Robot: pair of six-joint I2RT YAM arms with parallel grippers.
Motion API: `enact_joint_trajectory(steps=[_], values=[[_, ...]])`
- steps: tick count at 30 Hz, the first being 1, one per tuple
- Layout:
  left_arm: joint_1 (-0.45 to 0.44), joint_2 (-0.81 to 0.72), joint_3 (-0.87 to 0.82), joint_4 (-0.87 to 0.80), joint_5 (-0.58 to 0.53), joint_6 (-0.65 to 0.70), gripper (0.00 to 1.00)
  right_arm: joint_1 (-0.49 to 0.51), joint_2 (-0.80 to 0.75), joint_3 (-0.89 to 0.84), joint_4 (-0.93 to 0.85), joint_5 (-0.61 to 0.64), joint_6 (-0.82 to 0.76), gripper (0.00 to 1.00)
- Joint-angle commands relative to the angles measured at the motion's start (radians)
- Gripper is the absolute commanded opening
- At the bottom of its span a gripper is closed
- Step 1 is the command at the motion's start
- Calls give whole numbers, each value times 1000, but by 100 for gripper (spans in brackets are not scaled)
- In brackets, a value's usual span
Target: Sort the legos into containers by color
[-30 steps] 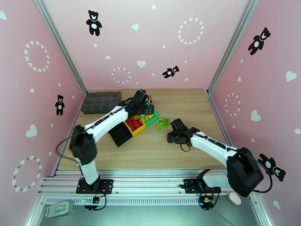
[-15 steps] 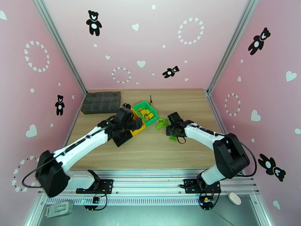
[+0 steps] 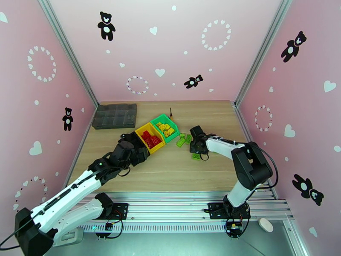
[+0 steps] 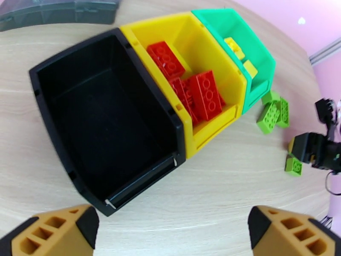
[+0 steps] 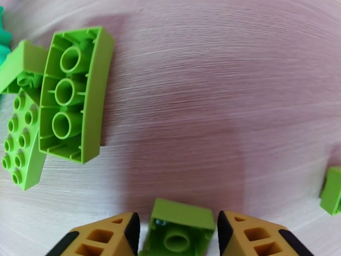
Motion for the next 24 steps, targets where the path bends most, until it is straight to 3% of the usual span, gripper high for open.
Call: enact_joint_trajectory(steps=[1,6,11,16,24], values=[[-4,2,1,-38,-36,-13,98,0,8,20,10,-7,3,44],[28,40,42,-13,5,11,98,1,-40,25,-4,-11,-3,31],[133,85,59,66,140,28,98,32,-80,64,-21,-48,-17,22],[253,143,84,133,275,32,99,123,-60,162,-37,-108,-29,20],[446,195,149,169,420,39,98,312,97,407,-24,-251,-24,15]])
